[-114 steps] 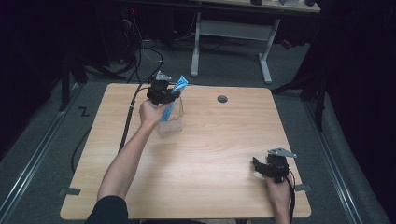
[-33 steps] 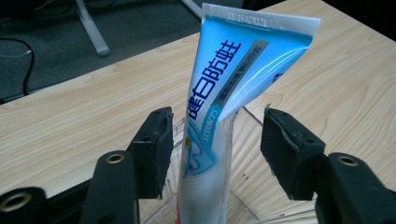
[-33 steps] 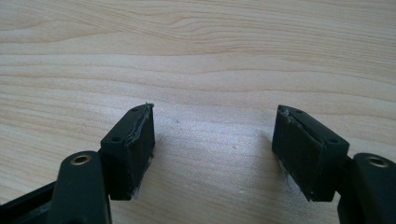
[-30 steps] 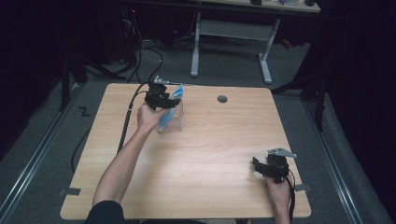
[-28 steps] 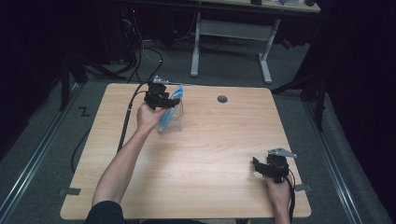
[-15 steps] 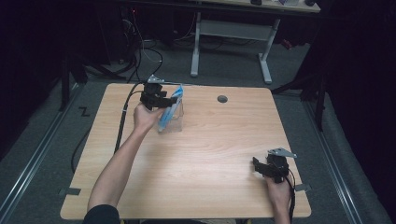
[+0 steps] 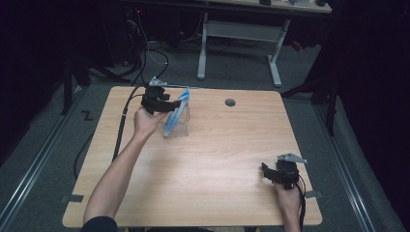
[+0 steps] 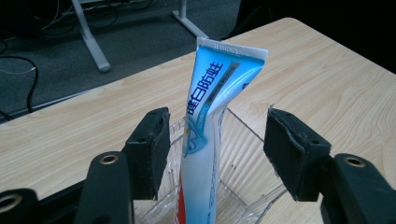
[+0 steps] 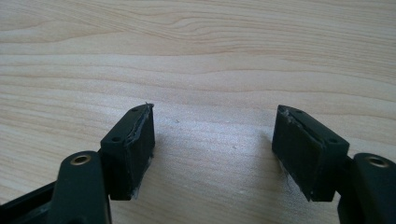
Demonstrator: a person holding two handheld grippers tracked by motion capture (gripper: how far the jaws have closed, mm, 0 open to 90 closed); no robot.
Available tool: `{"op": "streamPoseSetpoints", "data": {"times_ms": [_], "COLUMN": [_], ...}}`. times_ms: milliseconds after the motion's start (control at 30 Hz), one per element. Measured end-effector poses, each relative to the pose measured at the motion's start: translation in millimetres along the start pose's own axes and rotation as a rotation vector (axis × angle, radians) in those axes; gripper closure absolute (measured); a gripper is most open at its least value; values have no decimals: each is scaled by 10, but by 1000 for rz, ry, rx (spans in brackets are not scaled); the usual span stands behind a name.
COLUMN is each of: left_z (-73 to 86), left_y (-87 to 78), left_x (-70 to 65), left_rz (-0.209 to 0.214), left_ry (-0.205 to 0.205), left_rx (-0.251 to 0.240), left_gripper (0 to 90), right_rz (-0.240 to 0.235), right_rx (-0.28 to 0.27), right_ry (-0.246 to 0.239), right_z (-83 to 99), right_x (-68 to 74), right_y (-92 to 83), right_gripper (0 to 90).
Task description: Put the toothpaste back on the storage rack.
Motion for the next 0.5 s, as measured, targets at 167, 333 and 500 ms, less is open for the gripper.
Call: {"op": "streamPoseSetpoints", "data": {"times_ms": [167, 333, 500], "left_z": [47, 92, 100], "left_y": [-62, -111, -165], "left_x": [-2, 21, 11], "left_rz": [-12, -38, -43], "left_ry": [7, 12, 22], "left_rx": [-8, -13, -17], "left_gripper": [412, 413, 413], "right_rz": [-1, 0, -1], "right_rx": [0, 0, 0], "right_ry": [1, 1, 1], "right_z": [0, 0, 0], "right_x": [1, 0, 1], "right_y": [0, 0, 0], "right_gripper": [300, 300, 300]}}
Point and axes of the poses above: each handheld gripper's, and its own axes: y roughly forward along the jaws, z roughly out of its underside, x roughly to its left, the point moved 7 cm from there along y, roughly forward along the jaws, and after that the axes turned 12 degrees about x, right-handed, at the moved point
